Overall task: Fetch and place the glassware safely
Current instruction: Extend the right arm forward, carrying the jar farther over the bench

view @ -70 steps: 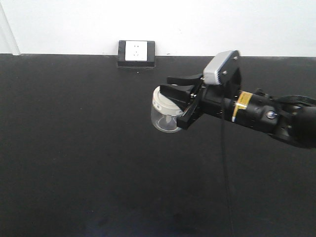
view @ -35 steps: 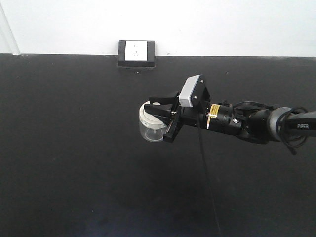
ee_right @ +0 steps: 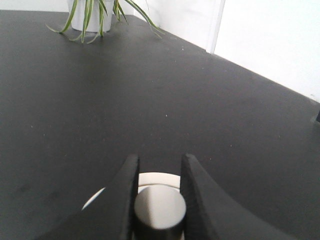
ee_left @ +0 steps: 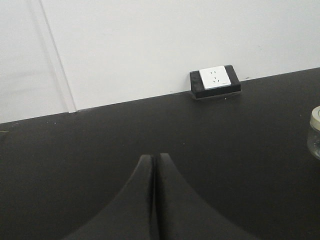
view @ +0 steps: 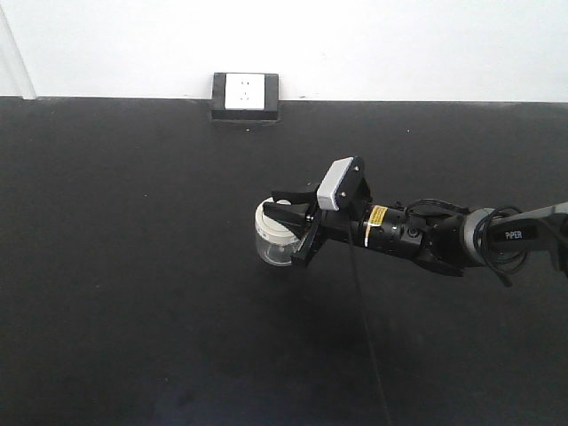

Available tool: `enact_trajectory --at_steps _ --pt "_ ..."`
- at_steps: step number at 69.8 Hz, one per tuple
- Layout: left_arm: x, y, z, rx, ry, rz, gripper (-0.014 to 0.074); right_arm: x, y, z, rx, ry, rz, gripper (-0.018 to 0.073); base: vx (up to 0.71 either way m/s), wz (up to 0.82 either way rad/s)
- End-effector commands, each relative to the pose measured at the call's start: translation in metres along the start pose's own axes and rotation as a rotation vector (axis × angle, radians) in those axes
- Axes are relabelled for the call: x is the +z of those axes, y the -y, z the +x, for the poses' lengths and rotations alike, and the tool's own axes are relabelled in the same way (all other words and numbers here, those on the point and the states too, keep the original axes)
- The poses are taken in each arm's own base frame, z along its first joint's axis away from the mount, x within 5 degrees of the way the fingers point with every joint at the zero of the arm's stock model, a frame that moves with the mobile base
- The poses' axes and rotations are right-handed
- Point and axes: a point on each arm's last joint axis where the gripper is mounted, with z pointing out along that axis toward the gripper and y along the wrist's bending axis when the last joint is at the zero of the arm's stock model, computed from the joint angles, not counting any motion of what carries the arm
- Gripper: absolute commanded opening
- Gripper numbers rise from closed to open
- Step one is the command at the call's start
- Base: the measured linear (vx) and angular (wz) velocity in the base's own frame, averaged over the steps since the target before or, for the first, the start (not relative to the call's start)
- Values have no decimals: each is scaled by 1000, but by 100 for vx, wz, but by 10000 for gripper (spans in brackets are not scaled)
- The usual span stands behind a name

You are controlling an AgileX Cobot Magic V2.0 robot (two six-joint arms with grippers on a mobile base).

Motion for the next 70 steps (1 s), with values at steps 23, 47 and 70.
enact_trajectory --at_steps 23,47,70 --pt "-1 -1 -15 -7 86 2 -7 -2 8 -32 -49 141 23 -1 0 0" --pt "-1 -1 -15 -7 86 2 -7 -1 11 -28 -42 96 54 1 0 0" --pt "-1 -1 -15 -7 86 2 -7 -1 12 -27 -35 77 63 192 0 0"
